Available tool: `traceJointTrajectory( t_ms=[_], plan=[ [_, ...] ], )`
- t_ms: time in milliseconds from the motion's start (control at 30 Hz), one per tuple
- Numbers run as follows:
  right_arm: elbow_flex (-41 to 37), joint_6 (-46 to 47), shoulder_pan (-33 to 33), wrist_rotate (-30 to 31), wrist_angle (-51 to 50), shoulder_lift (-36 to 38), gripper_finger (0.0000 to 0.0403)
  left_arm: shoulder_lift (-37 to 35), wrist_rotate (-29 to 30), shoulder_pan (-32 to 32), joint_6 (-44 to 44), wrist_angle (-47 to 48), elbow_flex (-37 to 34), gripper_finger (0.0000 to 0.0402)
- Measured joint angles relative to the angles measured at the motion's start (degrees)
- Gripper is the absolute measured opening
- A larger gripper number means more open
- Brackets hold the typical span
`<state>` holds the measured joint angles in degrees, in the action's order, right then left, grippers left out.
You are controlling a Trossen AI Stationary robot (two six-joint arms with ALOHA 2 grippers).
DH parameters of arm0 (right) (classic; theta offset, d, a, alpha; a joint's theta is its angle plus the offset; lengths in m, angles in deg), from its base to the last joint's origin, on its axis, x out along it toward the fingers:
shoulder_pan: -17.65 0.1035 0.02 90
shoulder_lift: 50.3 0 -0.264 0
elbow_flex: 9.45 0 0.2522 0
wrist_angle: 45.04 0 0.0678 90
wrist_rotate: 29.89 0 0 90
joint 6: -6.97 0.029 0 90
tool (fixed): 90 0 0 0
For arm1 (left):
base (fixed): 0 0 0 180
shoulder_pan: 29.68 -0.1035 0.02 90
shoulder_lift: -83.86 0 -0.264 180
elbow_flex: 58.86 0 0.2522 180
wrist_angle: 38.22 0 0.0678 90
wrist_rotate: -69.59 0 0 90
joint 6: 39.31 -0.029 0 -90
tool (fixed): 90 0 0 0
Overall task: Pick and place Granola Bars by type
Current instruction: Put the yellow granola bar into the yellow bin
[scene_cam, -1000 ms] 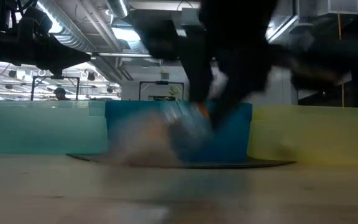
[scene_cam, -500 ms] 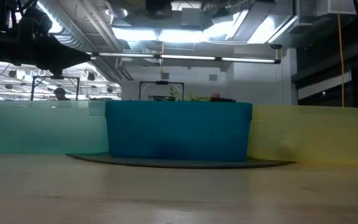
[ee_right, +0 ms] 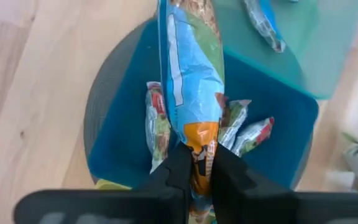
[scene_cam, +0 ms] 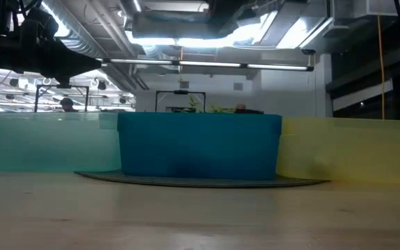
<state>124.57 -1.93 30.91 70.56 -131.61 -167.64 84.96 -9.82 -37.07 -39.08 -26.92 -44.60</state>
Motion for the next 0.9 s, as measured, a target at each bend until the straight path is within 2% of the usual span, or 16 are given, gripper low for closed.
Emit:
traceJointTrajectory(
  t_ms=[133,300,400,600,767,900],
  plan=[
    [-1.8,2.37,-0.04,1.55,-0.26,2.54,0.0048,0.0,0.01,0.0,0.02,-0.01,0.0,0.0006],
    [-8.36,5.86,-0.75,2.04,-1.75,8.62,0.0038,0.01,0.02,0.0,0.0,-0.01,0.0,0.0006],
    [-14.44,8.75,-1.44,3.32,-2.41,14.0,0.0039,0.02,0.02,0.02,0.02,0.0,0.0,0.0008],
    [-24.11,17.96,-2.8,9.63,-5.87,26.78,0.0045,0.02,0.02,0.0,0.0,-0.02,0.0,0.001],
    [-24.67,29.11,-3.9,13.8,-14.26,34.66,0.0033,0.02,0.02,0.0,0.0,0.0,0.0,0.0006],
    [-24.62,35.25,-4.04,15.48,-17.29,38.41,0.004,0.02,0.02,0.0,0.01,-0.01,0.0,0.0009]
  ],
)
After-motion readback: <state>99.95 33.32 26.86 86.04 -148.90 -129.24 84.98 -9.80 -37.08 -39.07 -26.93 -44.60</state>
